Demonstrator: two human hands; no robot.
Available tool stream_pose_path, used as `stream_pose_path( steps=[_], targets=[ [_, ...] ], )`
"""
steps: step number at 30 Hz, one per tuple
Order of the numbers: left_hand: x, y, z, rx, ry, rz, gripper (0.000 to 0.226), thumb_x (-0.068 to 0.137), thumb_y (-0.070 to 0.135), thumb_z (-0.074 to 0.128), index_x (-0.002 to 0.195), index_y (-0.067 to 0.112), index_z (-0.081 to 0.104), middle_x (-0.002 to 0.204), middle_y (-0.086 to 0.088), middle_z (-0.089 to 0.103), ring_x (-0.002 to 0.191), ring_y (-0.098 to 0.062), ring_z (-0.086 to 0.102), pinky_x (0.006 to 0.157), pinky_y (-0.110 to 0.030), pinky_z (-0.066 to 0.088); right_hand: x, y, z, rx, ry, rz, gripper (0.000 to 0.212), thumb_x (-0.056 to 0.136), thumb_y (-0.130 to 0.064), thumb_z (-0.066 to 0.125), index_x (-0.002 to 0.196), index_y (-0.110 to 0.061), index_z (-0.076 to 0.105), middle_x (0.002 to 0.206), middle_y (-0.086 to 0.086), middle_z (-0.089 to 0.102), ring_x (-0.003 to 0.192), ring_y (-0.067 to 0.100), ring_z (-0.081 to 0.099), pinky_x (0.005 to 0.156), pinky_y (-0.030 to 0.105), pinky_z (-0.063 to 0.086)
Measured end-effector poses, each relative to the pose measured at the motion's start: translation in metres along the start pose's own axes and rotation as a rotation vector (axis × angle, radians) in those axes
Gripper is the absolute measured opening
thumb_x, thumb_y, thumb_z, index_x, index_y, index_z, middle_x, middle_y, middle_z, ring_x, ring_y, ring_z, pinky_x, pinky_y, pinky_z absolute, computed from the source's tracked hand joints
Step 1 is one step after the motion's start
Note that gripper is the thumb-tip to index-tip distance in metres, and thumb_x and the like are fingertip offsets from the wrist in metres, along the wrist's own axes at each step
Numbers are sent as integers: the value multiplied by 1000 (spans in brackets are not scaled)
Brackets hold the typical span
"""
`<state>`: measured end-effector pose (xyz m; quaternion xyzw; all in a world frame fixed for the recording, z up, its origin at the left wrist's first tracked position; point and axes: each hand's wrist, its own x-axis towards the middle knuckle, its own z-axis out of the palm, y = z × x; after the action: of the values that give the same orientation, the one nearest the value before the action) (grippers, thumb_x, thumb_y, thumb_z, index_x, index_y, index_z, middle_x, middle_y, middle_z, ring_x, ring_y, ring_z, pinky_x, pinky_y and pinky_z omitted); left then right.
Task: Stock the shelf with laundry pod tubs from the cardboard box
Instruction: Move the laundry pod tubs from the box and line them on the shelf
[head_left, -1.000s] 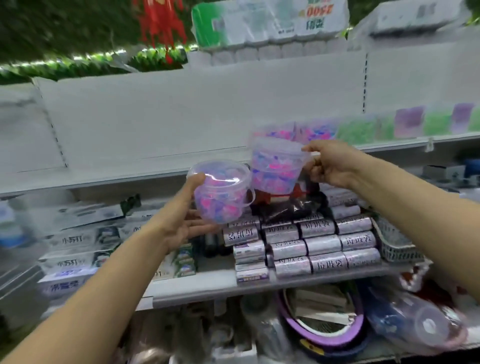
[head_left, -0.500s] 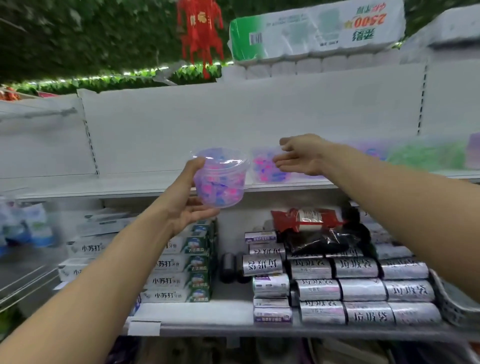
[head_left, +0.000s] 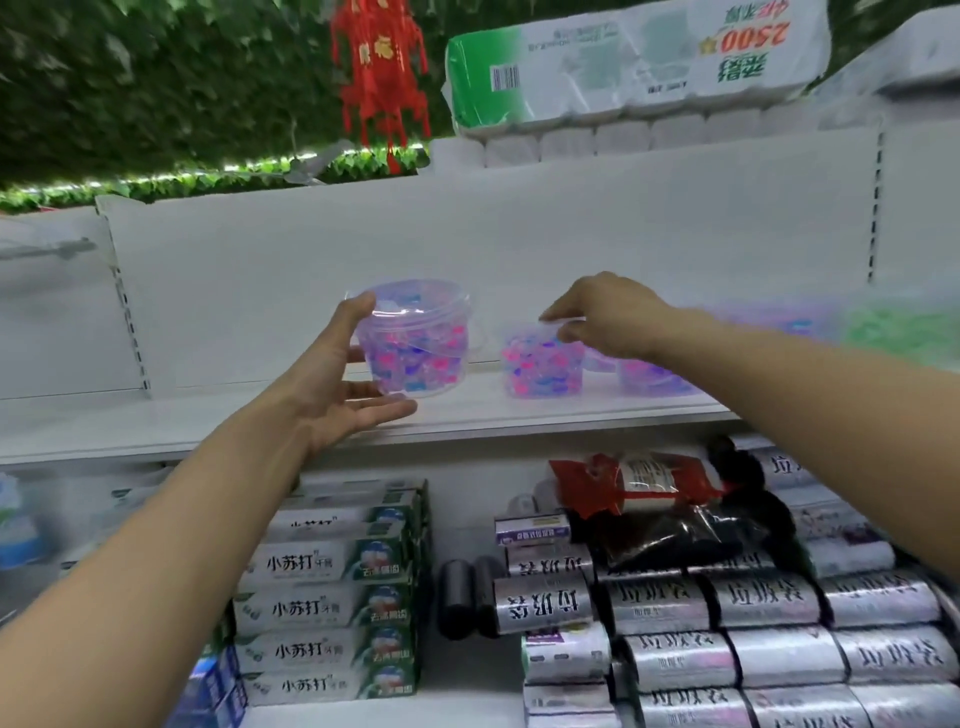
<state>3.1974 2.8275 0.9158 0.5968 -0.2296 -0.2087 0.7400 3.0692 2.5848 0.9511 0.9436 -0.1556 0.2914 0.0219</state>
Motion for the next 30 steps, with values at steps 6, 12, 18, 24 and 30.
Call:
stream_pose_path(
  steps=[6,12,18,24,30],
  targets=[
    [42,6,-13,41,-26,-10,69,77,61,65,126,13,50,110,-21,56,98,-33,65,81,-44,58,53,-1,33,-165,-31,101,40,93,-10,47,128,-27,57,131,5,55,117,27,53,91,32,43],
    [68,9,-25,116,-49,-31,66,78,61,64,123,14,52,110,-20,57,97,-33,67,71,-41,61,80,-3,53,-233,-33,190,37,94,-9,47,129,-18,55,128,9,54,113,29,55,90,35,47],
    [83,8,-35,144,-91,-54,63,79,59,64,120,12,53,111,-19,56,99,-33,65,69,-43,61,83,-2,59,-249,-70,214,52,88,0,42,134,-23,52,130,5,54,114,27,55,83,31,46],
    [96,14,-37,333,-149,-26,56,84,51,63,117,7,58,110,-19,60,87,-34,71,70,-40,60,71,-7,60,-278,-98,198,45,93,-20,43,137,-19,41,138,5,46,128,26,39,93,40,42],
    [114,15,-26,821,57,206,64,91,63,40,102,5,65,103,-11,68,91,-29,65,86,-43,55,42,-21,43,-121,102,124,38,96,-29,44,133,-31,49,139,-6,46,131,16,36,96,37,39]
  ],
)
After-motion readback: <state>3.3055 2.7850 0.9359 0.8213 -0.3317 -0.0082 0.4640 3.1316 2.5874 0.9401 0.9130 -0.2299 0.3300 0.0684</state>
